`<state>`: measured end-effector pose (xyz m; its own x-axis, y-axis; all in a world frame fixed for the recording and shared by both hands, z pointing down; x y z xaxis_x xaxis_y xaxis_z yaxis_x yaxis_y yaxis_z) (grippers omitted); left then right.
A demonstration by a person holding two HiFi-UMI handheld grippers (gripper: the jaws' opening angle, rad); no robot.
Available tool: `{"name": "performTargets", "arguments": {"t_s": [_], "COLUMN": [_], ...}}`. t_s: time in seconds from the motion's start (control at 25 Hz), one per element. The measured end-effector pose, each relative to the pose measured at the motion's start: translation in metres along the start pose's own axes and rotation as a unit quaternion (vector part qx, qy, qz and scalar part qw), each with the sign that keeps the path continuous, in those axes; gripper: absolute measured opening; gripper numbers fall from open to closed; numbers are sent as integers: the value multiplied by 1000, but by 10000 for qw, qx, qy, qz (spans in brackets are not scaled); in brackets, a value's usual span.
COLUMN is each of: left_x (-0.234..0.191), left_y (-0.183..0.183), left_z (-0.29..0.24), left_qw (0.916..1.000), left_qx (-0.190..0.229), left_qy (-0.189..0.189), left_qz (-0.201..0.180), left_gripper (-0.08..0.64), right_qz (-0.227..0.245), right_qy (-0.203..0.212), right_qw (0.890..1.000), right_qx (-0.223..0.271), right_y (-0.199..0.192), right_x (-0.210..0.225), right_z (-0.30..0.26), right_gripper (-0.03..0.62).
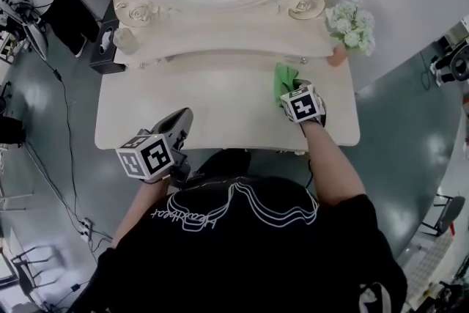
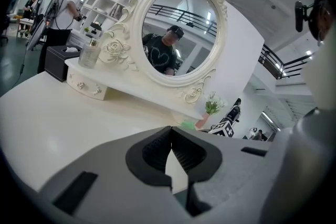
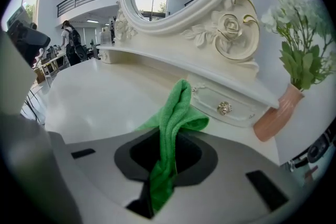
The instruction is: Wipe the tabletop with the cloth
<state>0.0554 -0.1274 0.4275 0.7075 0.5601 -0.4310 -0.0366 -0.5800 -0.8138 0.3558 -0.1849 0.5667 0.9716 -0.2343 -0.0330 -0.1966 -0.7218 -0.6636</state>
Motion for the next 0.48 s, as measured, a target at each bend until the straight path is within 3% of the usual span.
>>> {"name": "performTargets", "arguments": {"t_s": [0.48], "left_x": [30], "left_y": [5], "left_z": [-45], "left_qw": [9984], "left_qx": [-236], "left_qy": [-455], "left_qz": [-242], "left_gripper": [3], "right_qz": [-224], "right_qy": [-512], "right_qw": [9983], "right_qx": [-141], "right_y": [-26], "right_x": [70], "right_z": [23], "right_gripper": [54]}}
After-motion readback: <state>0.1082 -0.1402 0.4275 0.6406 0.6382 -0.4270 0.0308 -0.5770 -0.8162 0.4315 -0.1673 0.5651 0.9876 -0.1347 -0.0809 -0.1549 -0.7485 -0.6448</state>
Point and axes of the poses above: the fingertips, and each gripper's own axes: z backward along the fingers, x to its right, y out of its top, the point moved 1 cm from there along z, backward along the fingers, and after that the axes turned 9 degrees about -z, right-handed, at the moved point
